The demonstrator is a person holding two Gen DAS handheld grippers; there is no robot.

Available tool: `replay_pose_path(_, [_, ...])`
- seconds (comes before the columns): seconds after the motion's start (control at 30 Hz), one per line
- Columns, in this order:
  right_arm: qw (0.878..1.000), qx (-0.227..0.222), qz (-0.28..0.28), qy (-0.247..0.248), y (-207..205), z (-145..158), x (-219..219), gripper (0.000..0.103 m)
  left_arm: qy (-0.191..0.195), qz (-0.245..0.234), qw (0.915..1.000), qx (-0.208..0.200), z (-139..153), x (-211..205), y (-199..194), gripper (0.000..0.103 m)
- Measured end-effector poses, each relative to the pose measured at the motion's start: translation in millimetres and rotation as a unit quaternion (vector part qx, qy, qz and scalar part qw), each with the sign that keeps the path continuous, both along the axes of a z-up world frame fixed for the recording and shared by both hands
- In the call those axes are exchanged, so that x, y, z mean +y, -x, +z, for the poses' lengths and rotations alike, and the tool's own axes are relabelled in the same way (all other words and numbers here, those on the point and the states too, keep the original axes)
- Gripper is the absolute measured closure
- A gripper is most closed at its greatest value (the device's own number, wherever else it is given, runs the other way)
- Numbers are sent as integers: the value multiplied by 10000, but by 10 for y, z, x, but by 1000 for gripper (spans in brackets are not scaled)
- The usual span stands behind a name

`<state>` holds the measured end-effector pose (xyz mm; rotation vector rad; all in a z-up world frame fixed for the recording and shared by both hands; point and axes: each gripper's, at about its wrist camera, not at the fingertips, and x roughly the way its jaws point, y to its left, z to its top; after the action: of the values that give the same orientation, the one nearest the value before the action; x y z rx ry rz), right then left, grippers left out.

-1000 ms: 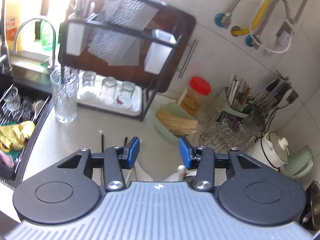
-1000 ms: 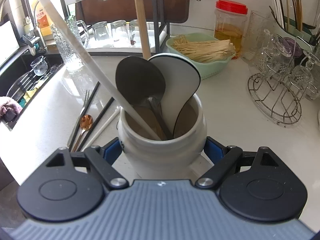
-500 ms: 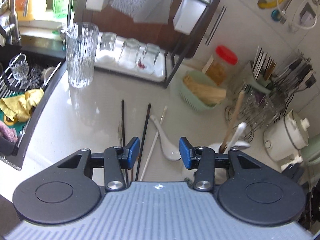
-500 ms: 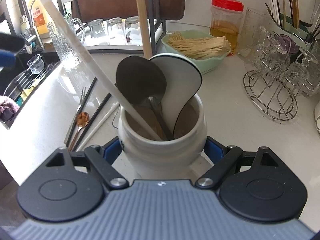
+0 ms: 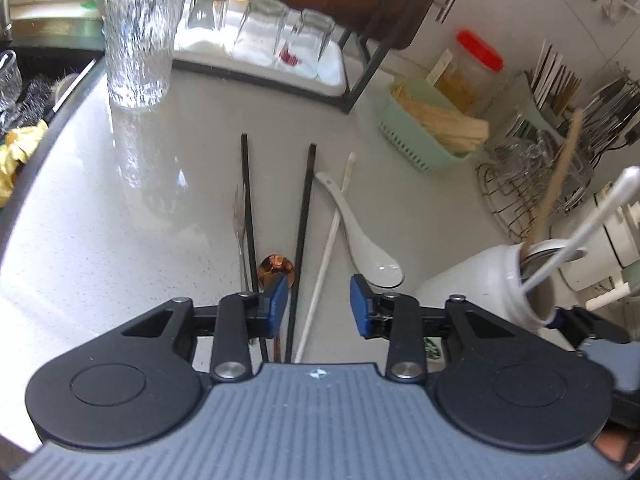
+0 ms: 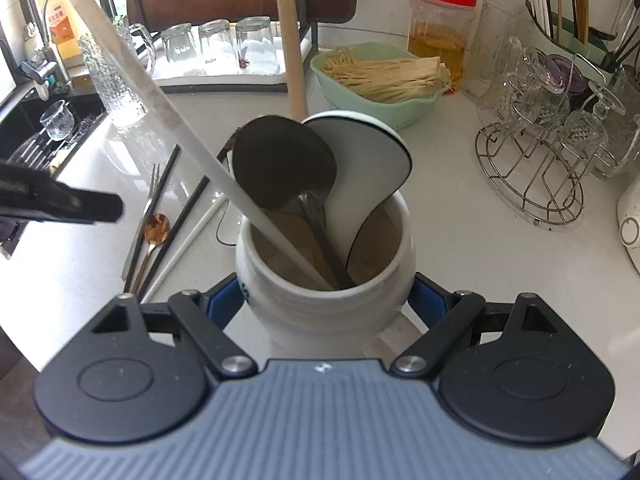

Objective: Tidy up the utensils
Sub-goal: 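Move the open left tool over the copper spoon on the counter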

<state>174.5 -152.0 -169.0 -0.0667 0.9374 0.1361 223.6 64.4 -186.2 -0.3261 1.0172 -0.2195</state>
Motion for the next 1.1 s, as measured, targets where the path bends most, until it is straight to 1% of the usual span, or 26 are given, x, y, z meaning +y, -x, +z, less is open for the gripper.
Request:
replay_pose_path(0.03, [10000, 6, -10, 11, 0, -1, 4, 13, -3, 14, 10000, 32, -64, 3, -18, 69])
replay_pose_path(0.1, [10000, 21, -40, 29, 3, -1, 12, 13, -48, -22, 10000, 59, -180, 4, -70, 70])
replay_pose_path(0.17, [10000, 32, -74, 47, 6, -3, 19, 13, -209, -153, 9997, 30, -257, -24, -104, 70])
replay_pose_path(0.3, [9999, 19, -114, 87, 18, -9, 28, 13, -103, -208, 9995, 218, -403, -14, -143, 70])
replay_pose_path(0.43, [9998, 0, -147, 132, 31, -15, 40, 13, -200, -259, 9989, 323, -505, -41, -154, 71])
replay_pose_path(0.5, [9998, -15, -155, 153, 39, -17, 44, 13, -115, -205, 9993, 287, -516, -8, -147, 71])
replay_pose_path(0.73, [9995, -28, -180, 241, 47, -27, 62, 13, 2, -32, 9996, 289, -520, 94, -215, 71])
replay_pose_path(0.9, [9994, -21, -195, 283, 40, -32, 68, 13, 14, -18, 9998, 216, -518, 144, -266, 71])
replay_pose_path(1.0, [9993, -15, -236, 292, 39, -31, 73, 13, -60, -98, 9998, 167, -516, 113, -295, 71])
replay_pose_path(1.1, [9992, -8, -273, 297, 39, -30, 78, 13, -235, -235, 9994, 121, -510, 43, -324, 71])
